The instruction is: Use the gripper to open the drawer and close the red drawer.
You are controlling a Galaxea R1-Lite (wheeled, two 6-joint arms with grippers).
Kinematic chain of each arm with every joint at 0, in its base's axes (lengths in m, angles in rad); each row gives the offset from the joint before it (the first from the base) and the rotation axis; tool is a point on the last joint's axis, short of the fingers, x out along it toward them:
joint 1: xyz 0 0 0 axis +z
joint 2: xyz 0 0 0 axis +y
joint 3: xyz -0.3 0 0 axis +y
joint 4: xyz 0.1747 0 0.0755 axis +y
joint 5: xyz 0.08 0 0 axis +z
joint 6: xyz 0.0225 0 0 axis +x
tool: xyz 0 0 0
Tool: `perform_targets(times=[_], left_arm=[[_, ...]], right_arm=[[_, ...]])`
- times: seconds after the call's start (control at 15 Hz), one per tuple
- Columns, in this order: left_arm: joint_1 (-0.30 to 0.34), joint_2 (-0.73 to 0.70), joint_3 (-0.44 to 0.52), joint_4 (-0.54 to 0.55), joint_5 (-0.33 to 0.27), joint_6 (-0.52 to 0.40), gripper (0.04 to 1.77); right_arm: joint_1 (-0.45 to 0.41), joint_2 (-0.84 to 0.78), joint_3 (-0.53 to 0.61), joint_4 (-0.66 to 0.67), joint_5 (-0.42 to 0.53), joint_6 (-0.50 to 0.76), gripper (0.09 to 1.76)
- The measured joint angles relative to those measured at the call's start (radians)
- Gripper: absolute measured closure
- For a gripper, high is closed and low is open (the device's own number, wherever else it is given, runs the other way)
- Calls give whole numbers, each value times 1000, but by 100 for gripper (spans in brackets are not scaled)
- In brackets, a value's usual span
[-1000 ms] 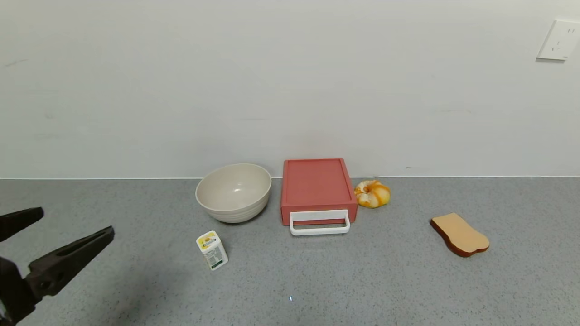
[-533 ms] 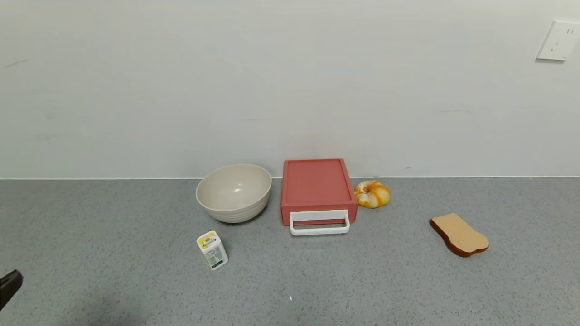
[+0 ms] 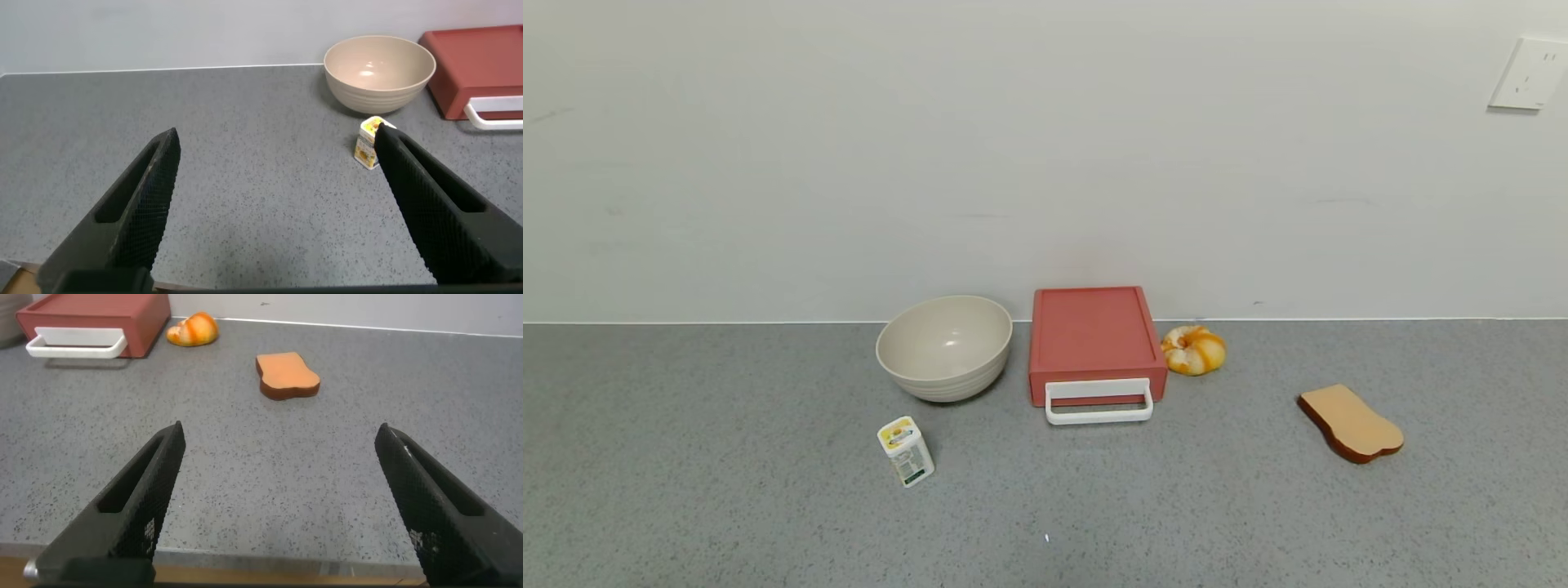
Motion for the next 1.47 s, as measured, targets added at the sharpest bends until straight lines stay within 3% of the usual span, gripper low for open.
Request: perform_targets(times=[0.33,0.73,0.87,1.0,1.2,1.47], left_arm=[[-32,-116,116,-68,-111,5,9],[-39,-171,353,-396,-120,45,9],[-40,-178,428,-442,-123,64,9],[-49,-202,463,-425,-122,66,9],[-63,-286,477,-297,-109,75,9],[-68,-346,480,-241,-113,80,9]], right_arm=[[0,0,0,0,0,0,14],[0,0,0,0,0,0,14],[0,0,0,0,0,0,14],[0,0,0,0,0,0,14],[0,0,0,0,0,0,14],[0,0,0,0,0,1,14]])
